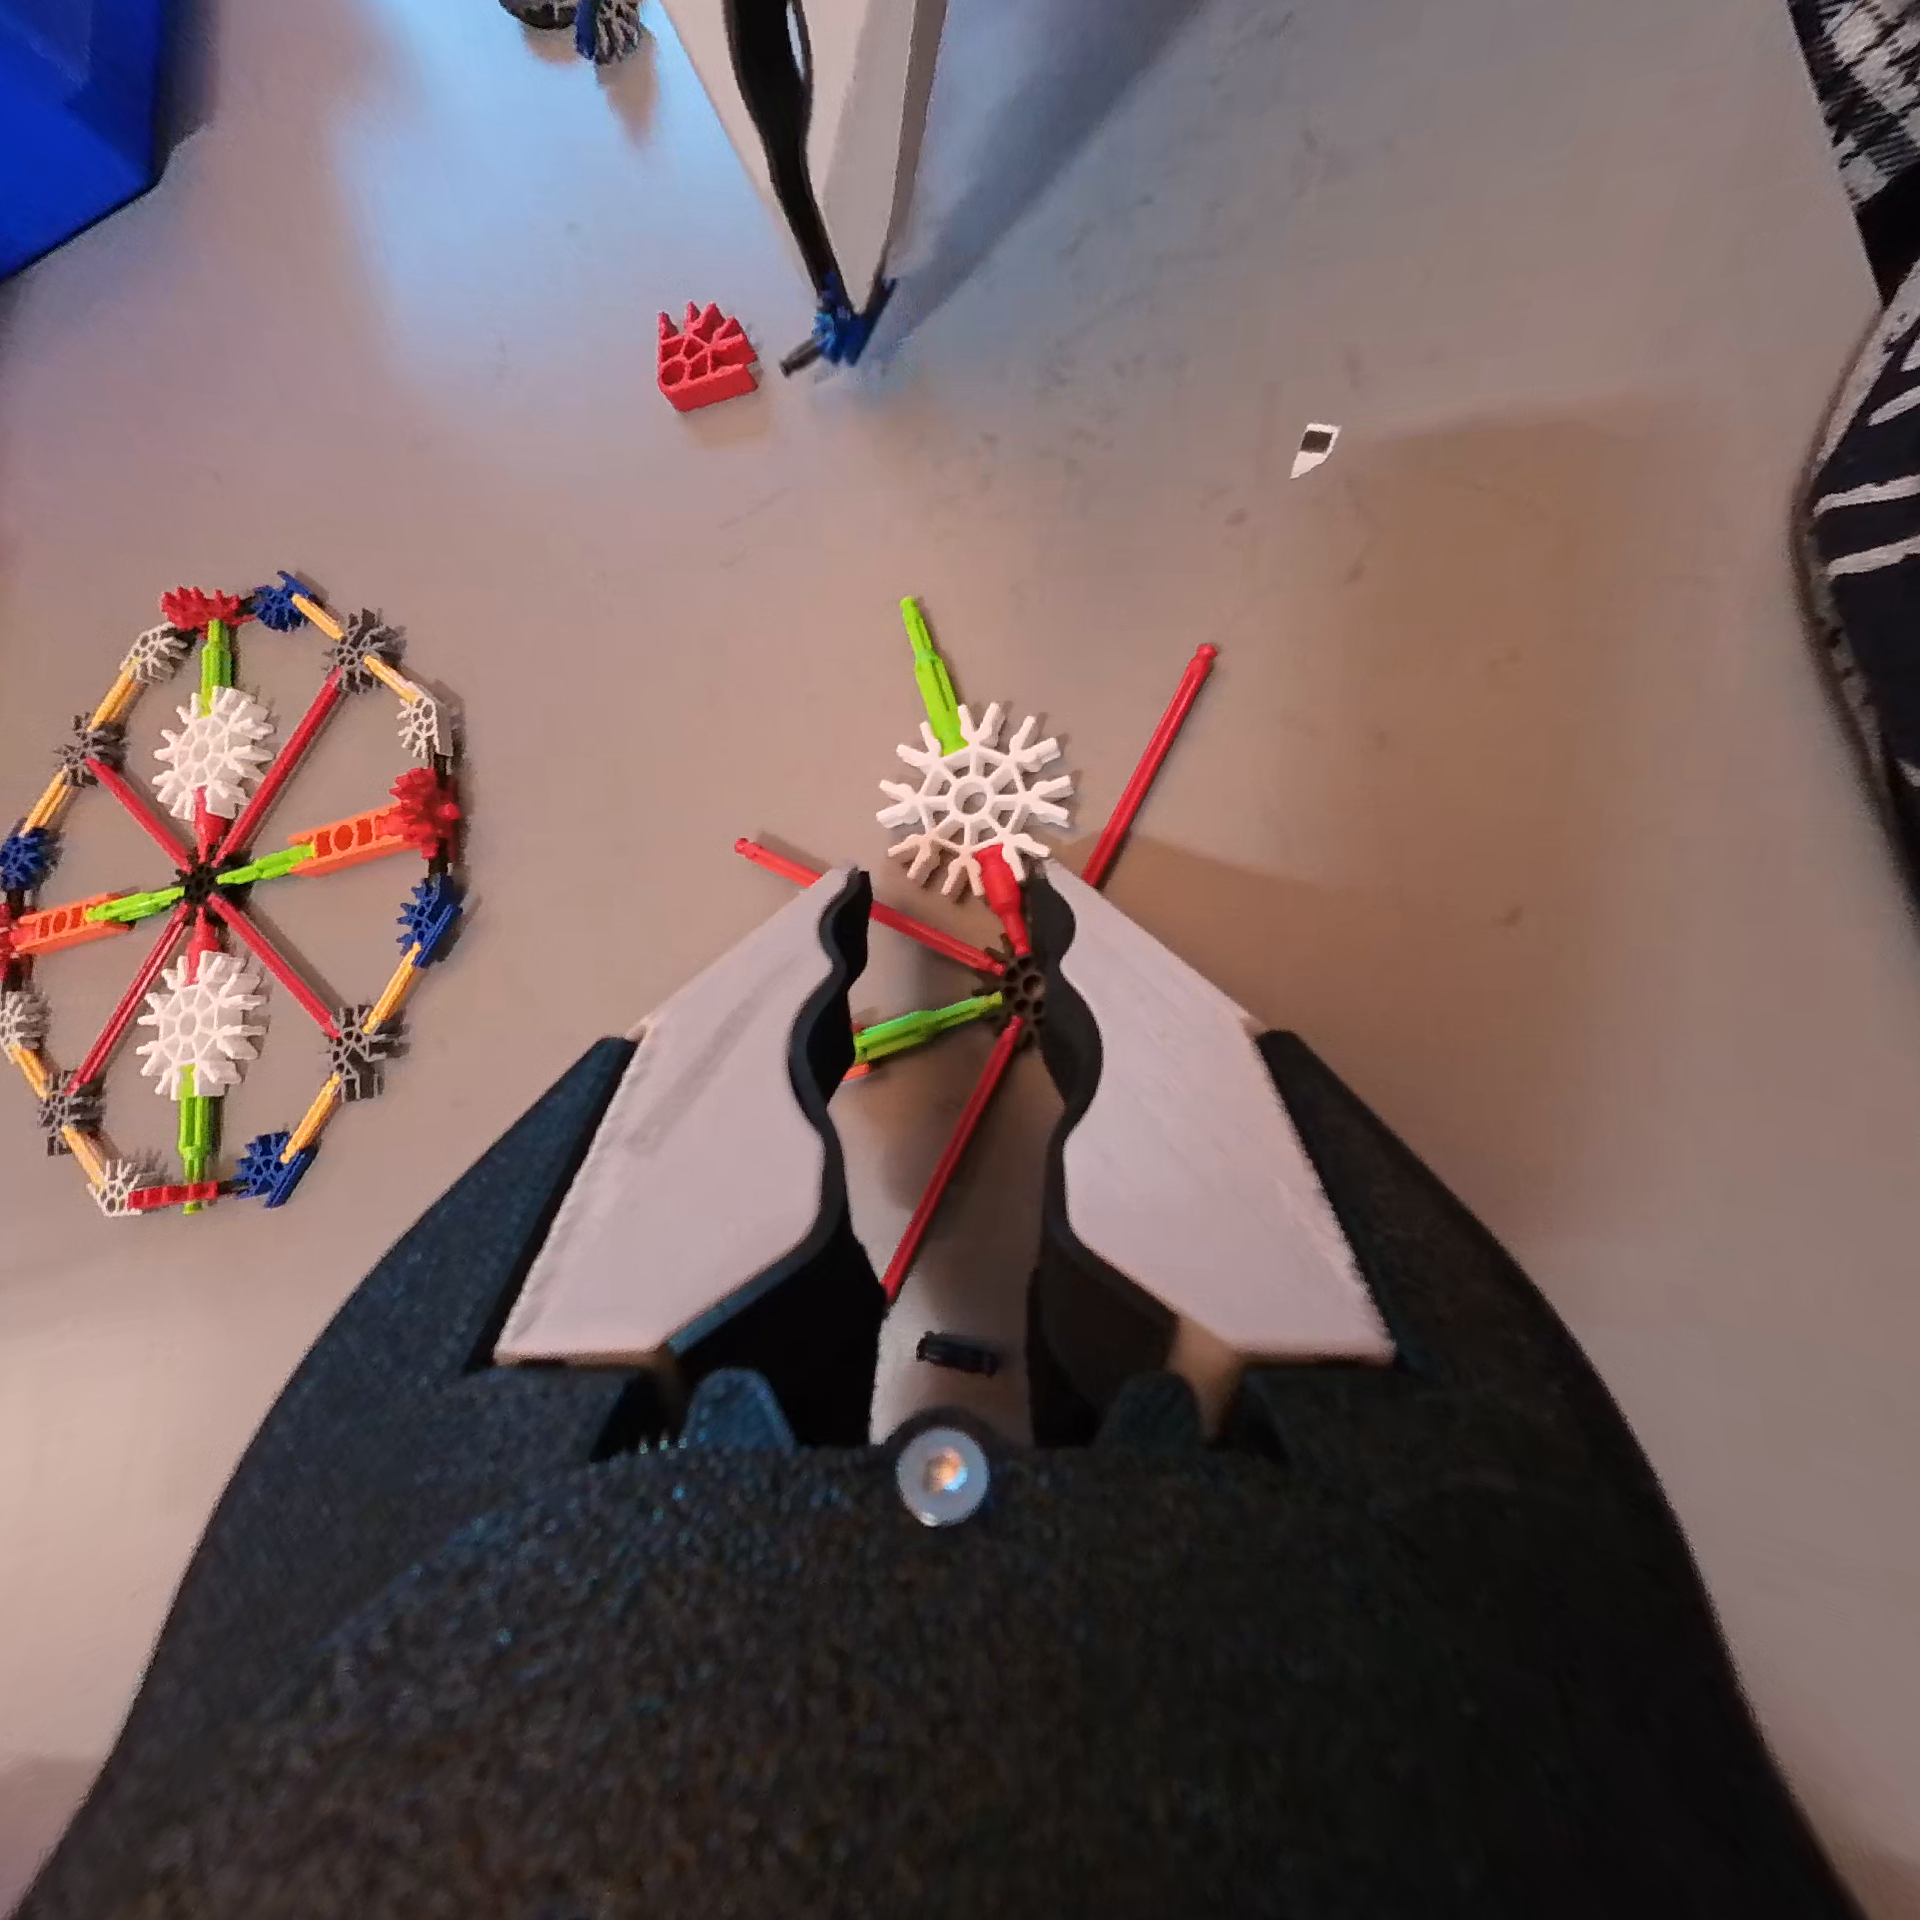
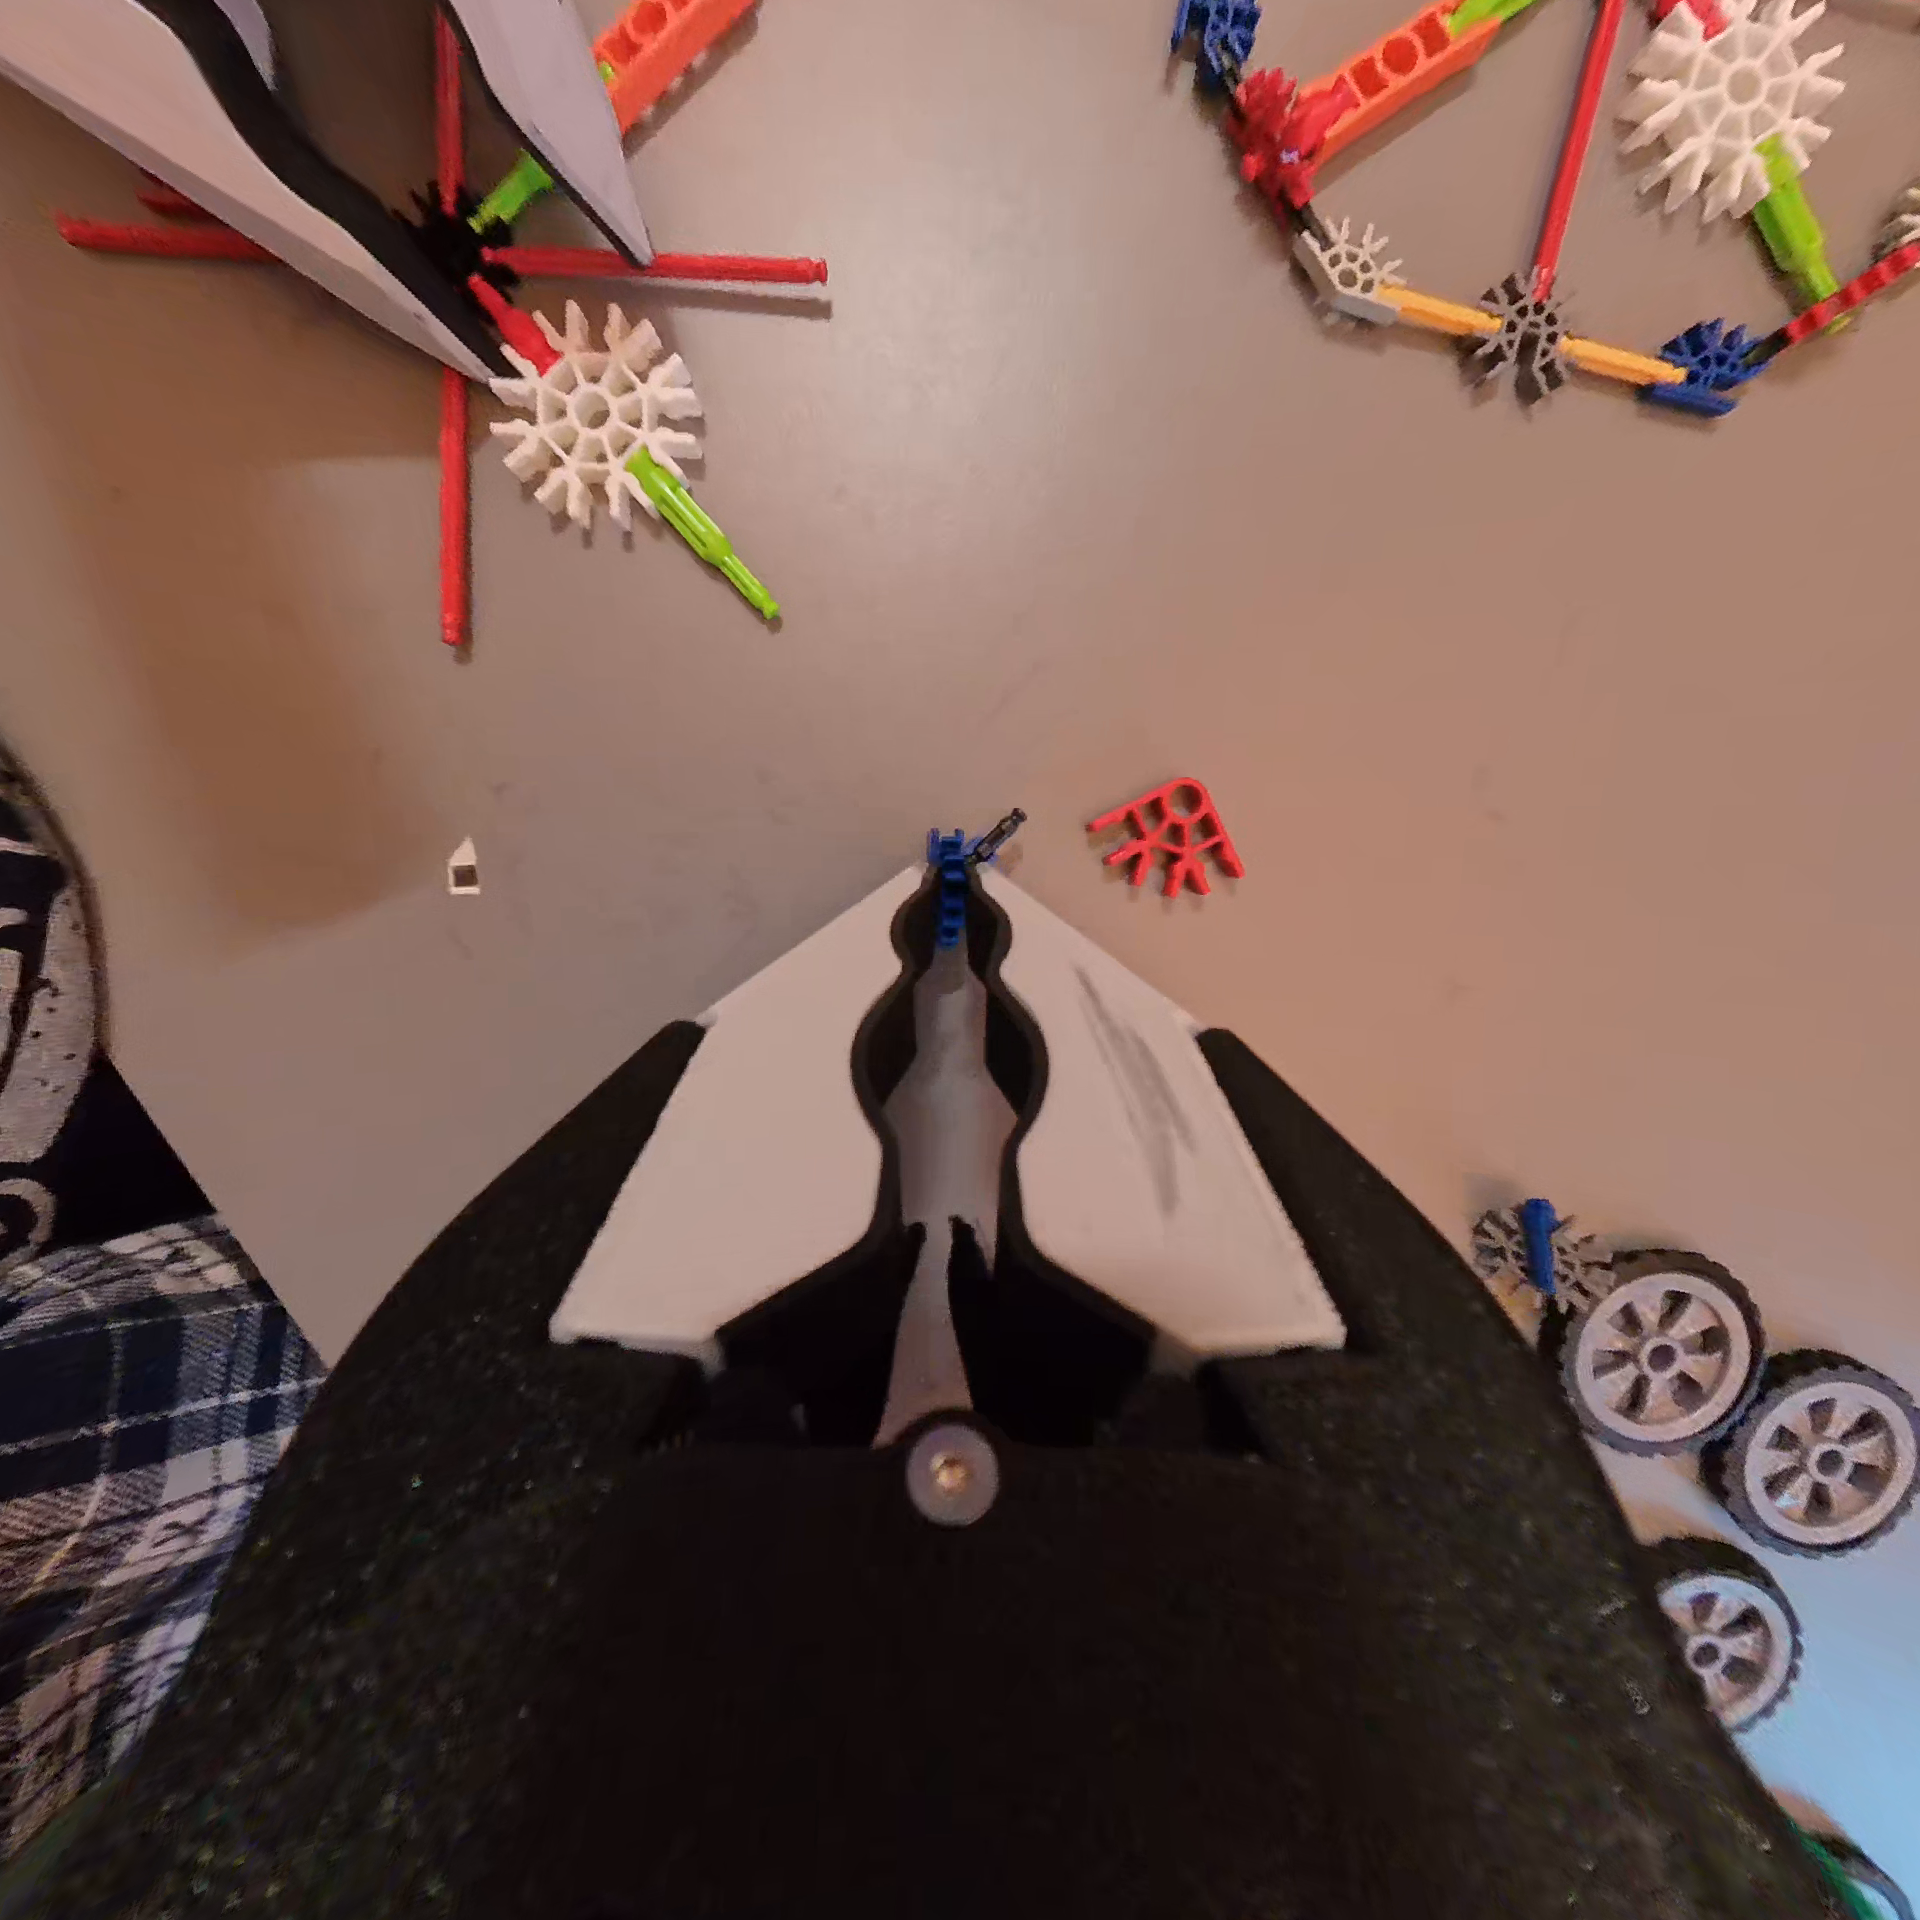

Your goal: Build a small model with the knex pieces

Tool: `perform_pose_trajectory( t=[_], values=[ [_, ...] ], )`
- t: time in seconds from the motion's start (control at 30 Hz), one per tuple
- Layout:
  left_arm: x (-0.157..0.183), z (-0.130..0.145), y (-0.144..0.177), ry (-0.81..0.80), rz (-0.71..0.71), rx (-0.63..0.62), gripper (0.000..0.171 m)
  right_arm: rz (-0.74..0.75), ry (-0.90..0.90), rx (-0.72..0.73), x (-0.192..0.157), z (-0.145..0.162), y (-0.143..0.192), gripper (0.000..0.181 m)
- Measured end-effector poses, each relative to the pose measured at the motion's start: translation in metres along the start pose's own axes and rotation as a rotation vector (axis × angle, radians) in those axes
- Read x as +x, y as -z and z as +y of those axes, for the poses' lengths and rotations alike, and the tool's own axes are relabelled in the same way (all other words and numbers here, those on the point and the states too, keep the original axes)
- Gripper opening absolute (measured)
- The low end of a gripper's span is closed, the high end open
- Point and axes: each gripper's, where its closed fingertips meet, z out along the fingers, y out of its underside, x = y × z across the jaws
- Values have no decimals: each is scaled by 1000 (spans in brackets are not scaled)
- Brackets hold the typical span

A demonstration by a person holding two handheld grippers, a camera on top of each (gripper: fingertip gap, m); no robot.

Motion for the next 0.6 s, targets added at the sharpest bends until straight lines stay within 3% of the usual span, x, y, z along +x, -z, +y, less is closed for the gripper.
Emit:
perform_pose_trajectory(
  t=[0.2,0.3,0.6],
  values=[
    [0,0,0,-2,-5,0,31,72,1,-57,12,12,7,3],
    [-1,-2,0,-5,-15,4,38,56,-9,-9,9,6,9,3],
    [-25,-33,15,-16,-183,142,46,-333,-203,562,-36,-87,41,3]
  ],
)
